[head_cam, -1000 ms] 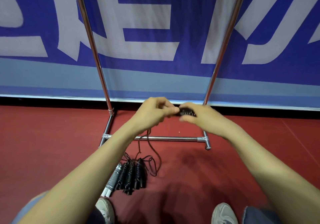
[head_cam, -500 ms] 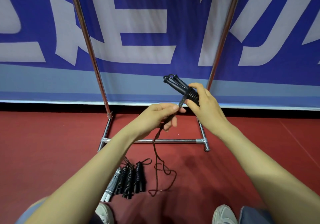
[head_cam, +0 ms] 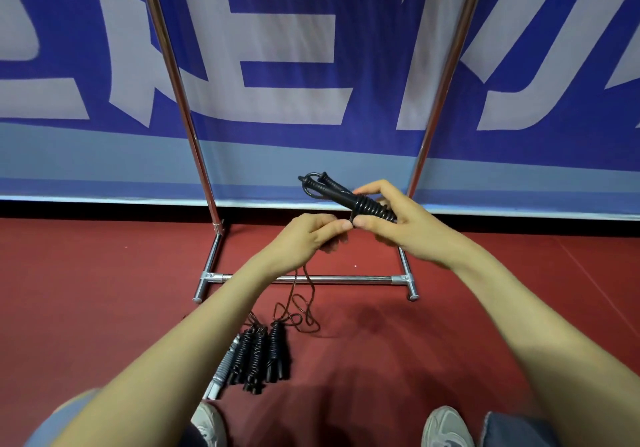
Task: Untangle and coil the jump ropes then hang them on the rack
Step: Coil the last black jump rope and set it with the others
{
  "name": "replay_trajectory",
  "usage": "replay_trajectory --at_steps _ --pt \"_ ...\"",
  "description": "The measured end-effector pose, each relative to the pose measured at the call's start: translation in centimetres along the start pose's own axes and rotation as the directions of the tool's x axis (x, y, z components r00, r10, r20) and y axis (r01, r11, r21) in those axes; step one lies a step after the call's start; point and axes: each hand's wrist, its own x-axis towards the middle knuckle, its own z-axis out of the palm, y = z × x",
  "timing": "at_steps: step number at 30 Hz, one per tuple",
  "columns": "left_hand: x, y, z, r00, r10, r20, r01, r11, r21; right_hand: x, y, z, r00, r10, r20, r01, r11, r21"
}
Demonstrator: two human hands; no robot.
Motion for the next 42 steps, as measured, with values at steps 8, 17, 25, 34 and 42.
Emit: replay_trajectory --at_steps 8,17,25,34,42 --pt "-0.2 -0.1 -0.1 0.998 -0.056 -0.002 0.055 0.990 -0.128 0.7 -0.8 1.1 0.963 0.218 -0.156 -0.120 0.870 0.478" --pt "-0.3 -1.1 -1.8 0.998 0.042 0.052 -0.025 0.957 -0.289 0.1 -1.4 -0.4 0.939 0.280 0.201 -0.343 0.692 0.635" --pt "-0.3 -0.4 -3.6 0.994 0.110 -0.017 -0.109 0.992 0.060 -0.8 -1.3 -1.3 0.783 0.378 0.494 -0.556 0.780 0.285" --pt "-0.2 0.3 -2.4 0.985 0.048 0.163 -0.055 0.998 0.038 -0.8 -0.7 0.0 0.708 0.476 0.522 -0.526 0.848 -0.060" --pt "-0.5 2.1 -0.5 0.993 0.087 -0.080 -0.088 0.996 -0.006 0.3 0.8 1.1 0.969 0.202 -0.145 -0.248 0.805 -0.539"
